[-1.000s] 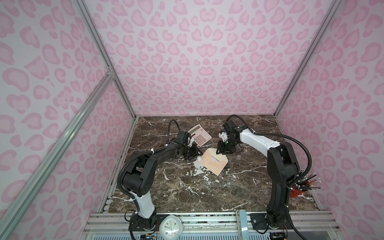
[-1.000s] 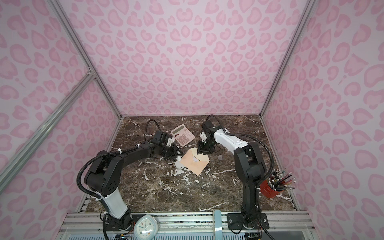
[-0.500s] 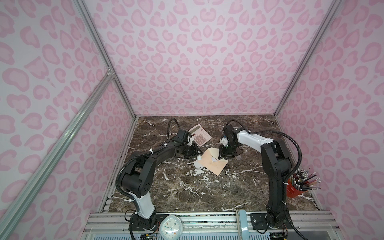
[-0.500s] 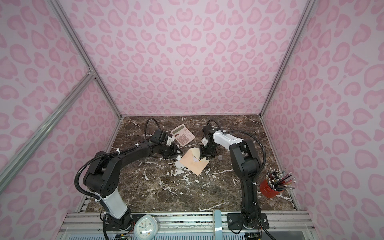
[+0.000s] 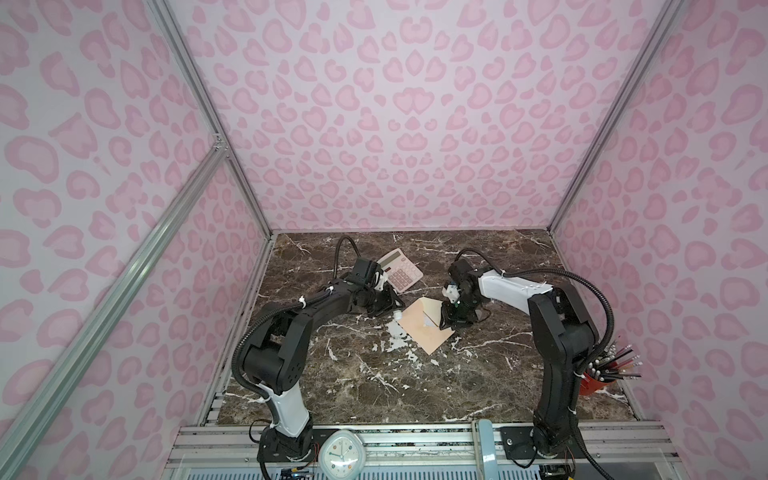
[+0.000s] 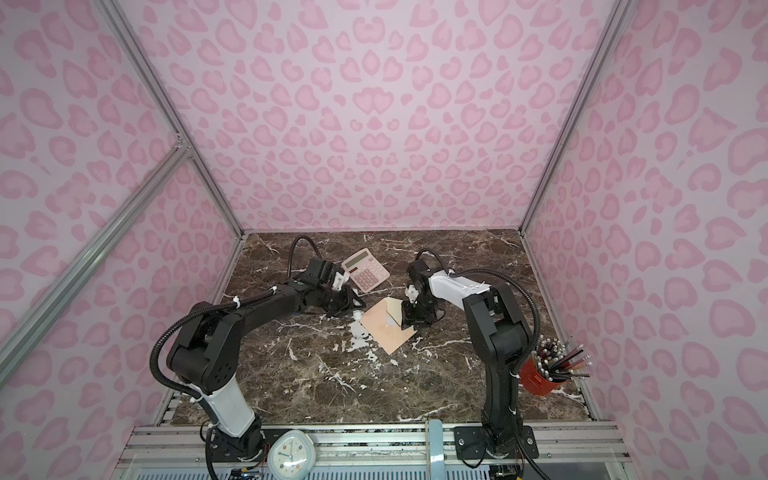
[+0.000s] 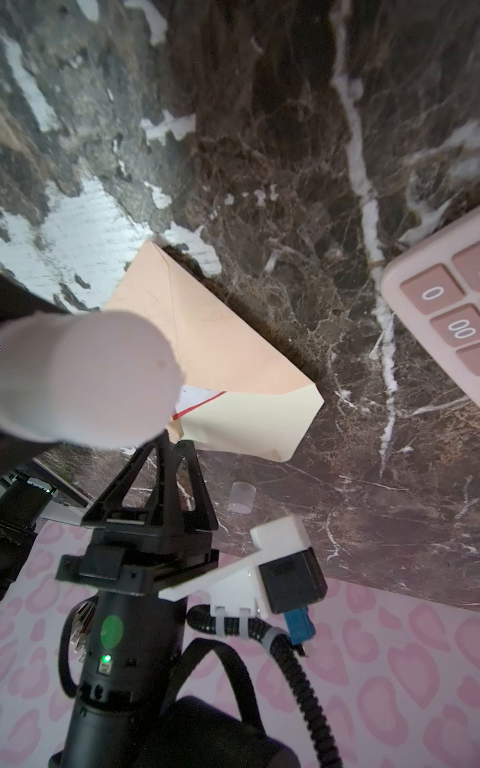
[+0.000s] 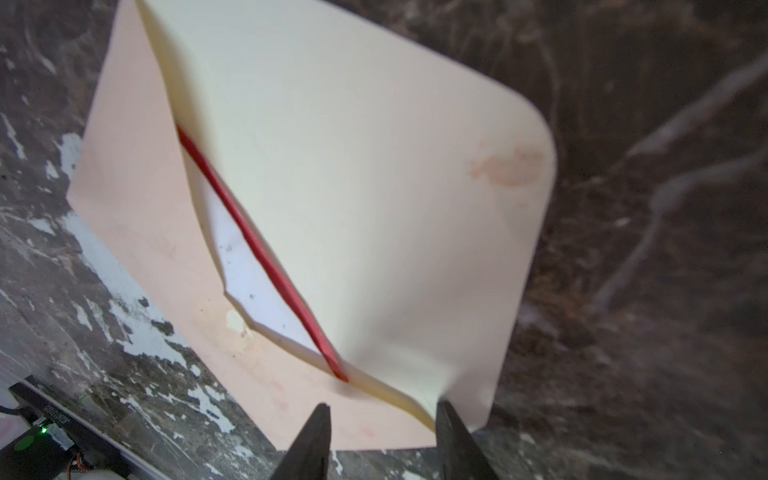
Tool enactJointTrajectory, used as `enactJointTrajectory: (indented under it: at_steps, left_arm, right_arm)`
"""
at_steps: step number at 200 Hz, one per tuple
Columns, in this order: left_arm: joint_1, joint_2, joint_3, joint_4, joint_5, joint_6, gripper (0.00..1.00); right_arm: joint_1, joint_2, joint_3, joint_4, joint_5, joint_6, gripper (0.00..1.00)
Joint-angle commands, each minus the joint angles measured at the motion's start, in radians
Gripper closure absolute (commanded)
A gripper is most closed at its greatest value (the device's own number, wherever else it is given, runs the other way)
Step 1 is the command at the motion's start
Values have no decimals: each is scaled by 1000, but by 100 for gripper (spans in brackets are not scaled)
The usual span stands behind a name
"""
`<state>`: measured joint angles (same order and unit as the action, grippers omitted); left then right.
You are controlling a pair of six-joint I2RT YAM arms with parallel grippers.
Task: Place the letter into the envelope and seal it
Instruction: 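Lower the open right gripper onto the tip of the open envelope flap, then pinch the flap tip with the right gripper and lift it upward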
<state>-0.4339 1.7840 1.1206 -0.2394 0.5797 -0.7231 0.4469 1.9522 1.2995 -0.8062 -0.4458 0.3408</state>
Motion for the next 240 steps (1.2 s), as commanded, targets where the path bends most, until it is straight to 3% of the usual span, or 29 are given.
enactJointTrajectory:
  at_steps: [1,45,72,125,140,166,183,203,240]
  left_arm:
    - [1,-3,-7,11,12,9,96]
    - [4,5,-16,24,11,4,96]
    - [6,16,-12,28,15,7,96]
    - [2,91,32,55,38,-9,96]
    - [-1,115,53,57,40,-13,96]
    - [-2,156,87,64,45,-24,96]
    - [-5,182,104,64,46,-25,96]
    - [-9,205,116,60,46,-26,96]
    - [-11,242,134,51,46,-21,96]
  right_arm:
    - [21,-20,-52,-12,8,72,56]
    - [86,-97,-124,47,11,204,56]
    - [104,-138,-103,39,27,219,55]
    - [-18,-181,-17,26,54,179,54]
    - [-63,-168,-21,46,37,166,57]
    - [-119,-142,-22,58,44,140,76]
    - [-135,-131,-21,57,60,127,81]
    - [-149,-113,-37,70,63,127,80]
    - [-178,-90,-69,119,29,144,64]
